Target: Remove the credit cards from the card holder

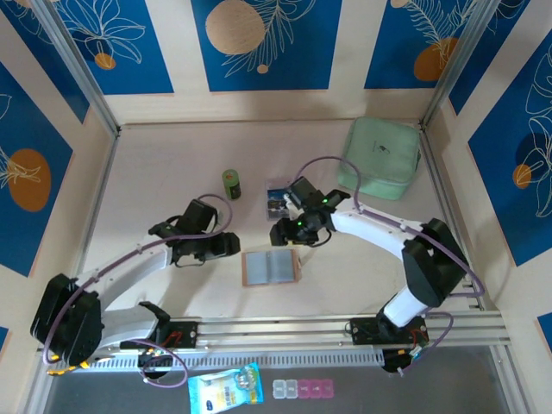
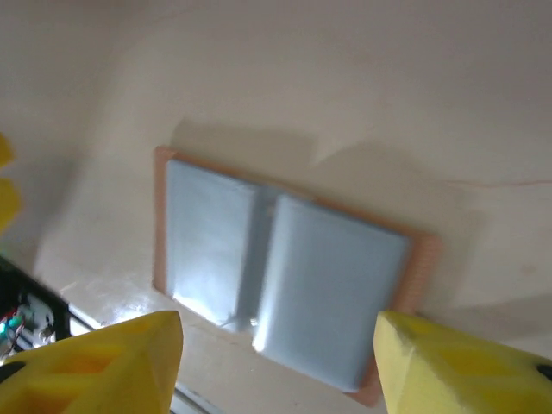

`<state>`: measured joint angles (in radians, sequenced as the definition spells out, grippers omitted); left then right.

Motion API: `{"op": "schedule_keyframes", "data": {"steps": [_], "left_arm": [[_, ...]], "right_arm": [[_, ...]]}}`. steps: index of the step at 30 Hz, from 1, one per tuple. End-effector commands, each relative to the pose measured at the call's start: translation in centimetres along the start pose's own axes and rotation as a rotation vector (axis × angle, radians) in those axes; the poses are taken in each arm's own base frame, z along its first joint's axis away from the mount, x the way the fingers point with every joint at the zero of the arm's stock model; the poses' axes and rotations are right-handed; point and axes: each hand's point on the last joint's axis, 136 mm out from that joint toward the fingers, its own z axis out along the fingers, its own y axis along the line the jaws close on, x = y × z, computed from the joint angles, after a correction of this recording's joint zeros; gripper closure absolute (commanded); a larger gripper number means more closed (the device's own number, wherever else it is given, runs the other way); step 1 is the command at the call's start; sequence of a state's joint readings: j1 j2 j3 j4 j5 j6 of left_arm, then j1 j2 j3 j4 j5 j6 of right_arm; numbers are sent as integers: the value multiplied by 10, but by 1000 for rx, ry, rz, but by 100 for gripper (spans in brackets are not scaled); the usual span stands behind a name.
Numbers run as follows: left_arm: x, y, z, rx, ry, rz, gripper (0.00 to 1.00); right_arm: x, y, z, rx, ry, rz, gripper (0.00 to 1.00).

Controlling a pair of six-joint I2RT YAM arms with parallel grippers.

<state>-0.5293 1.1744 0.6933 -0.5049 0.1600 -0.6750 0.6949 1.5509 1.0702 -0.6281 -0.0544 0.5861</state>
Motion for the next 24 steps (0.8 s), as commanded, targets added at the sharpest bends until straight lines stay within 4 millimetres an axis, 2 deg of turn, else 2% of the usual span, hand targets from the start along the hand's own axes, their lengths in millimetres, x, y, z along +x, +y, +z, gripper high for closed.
{"op": "schedule_keyframes", "data": {"steps": [1,2,3,6,11,14,18,21,24], "left_arm": [[-20,33,-22,-182,-90,43,10],[-25,39,-27,-215,-114,50,1],[-30,46,-31,-246,-134,57,0],[-42,65,-41,-348,-187,77,0],[-63,96,-51,-499,-278,108,0],[-79,114,-61,-605,-361,121,0],[-100,130,-81,-735,-487,147,0],[-112,134,-78,-754,-563,227,0],[-125,138,-77,-779,-659,256,1]], "right_arm": [[0,-43,-16,121,-41,22,24],[-3,-54,-20,144,-65,37,11],[-5,-64,-24,163,-83,54,0],[-12,-93,-36,210,-141,107,1],[-28,-159,-58,414,-273,174,0],[-39,-187,-67,476,-366,178,0],[-60,-207,-83,499,-485,129,1],[-81,-210,-91,517,-635,-25,0],[-94,-219,-103,526,-767,-70,1]]}}
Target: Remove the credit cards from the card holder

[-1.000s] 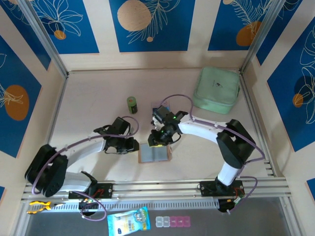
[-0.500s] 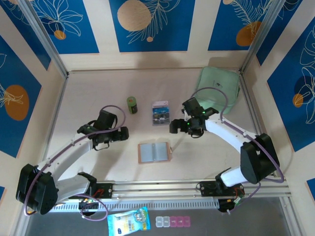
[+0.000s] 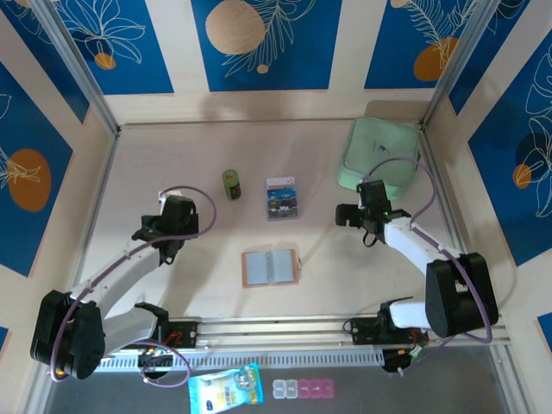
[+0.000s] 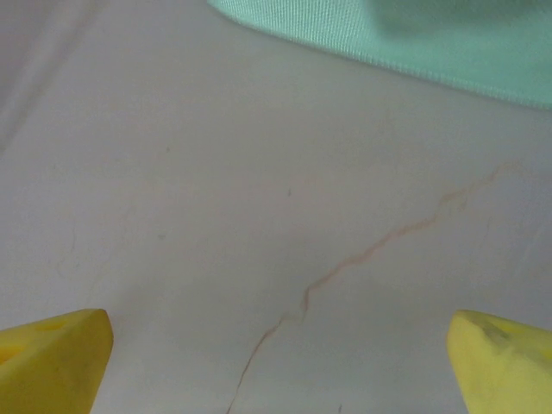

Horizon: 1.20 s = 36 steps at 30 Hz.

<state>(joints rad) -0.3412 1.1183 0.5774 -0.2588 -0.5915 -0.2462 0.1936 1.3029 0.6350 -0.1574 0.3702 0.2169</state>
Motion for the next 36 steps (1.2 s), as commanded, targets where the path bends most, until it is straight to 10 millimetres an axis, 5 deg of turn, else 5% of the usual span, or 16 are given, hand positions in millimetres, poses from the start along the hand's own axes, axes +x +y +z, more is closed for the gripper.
{"op": "schedule_keyframes", "data": {"steps": [1,8,13,19,27,36], "left_arm": [[-30,14,9,-87,-182,1,1],[-42,3,35,-36,-327,-34,1],[-62,-3,48,19,-392,-54,1],[-75,-20,57,102,-431,0,1],[-55,-22,67,206,-482,-59,1],[-58,-30,71,249,-467,-27,0]], "right_arm": [[-55,-10,-4,3,-277,-56,1],[-69,-42,-1,-24,-467,84,1],[-76,-26,-1,-135,-530,39,0],[-71,-4,23,-213,-504,-43,0],[-68,-9,24,-215,-496,-24,1],[-68,-9,24,-216,-498,-23,1]]}}
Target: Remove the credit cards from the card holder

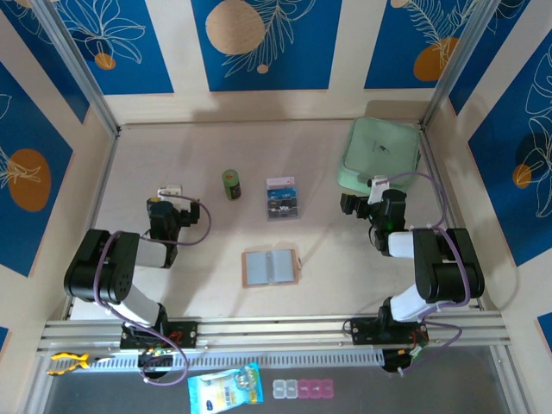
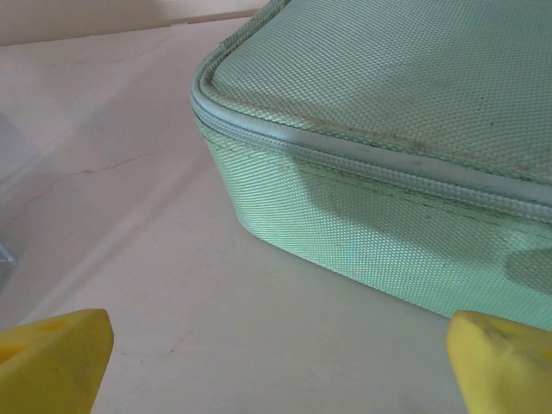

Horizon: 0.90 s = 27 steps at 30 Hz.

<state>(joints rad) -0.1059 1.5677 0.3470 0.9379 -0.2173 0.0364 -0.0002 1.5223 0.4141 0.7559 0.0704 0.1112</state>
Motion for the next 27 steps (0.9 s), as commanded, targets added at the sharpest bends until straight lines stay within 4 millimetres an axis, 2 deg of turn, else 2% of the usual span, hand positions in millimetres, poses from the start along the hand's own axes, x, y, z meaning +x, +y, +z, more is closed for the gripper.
{"op": "schedule_keyframes", "data": {"steps": [1,27], "left_arm": [[-16,-13,1,79,-52,20,0],[-14,-15,3,114,-34,7,0]], "right_arm": [[-13,2,0,-17,-44,-26,1],[-13,3,0,-16,-45,-27,1]]}}
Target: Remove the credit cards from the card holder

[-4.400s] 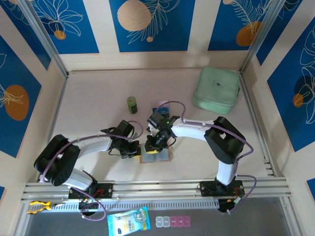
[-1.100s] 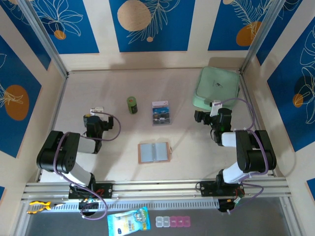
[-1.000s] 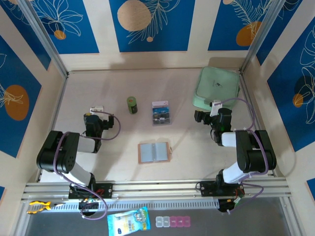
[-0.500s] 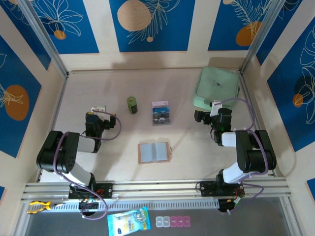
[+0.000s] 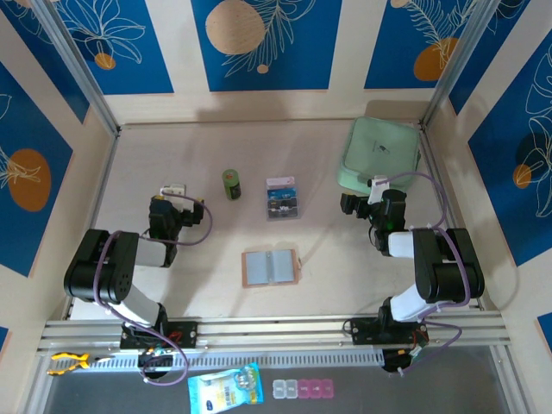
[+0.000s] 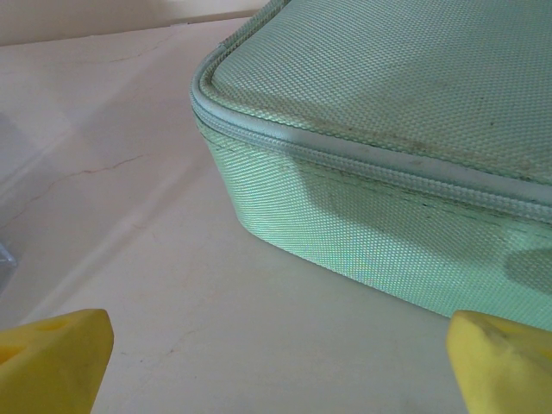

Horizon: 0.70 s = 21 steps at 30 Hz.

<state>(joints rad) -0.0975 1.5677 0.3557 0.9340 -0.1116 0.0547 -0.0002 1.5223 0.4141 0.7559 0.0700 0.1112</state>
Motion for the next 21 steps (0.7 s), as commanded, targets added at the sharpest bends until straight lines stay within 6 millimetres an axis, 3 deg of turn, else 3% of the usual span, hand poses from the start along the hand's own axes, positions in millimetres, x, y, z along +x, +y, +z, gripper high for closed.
{"op": "schedule_keyframes", "data": {"steps": [1,21], "left_arm": [[-10,0,3,17,-25,-7,0],[-11,1,2,15,-29,-7,0]], "right_arm": [[-13,3,0,-17,-46,-28,1],[-13,2,-1,-21,-49,-23,1]]}}
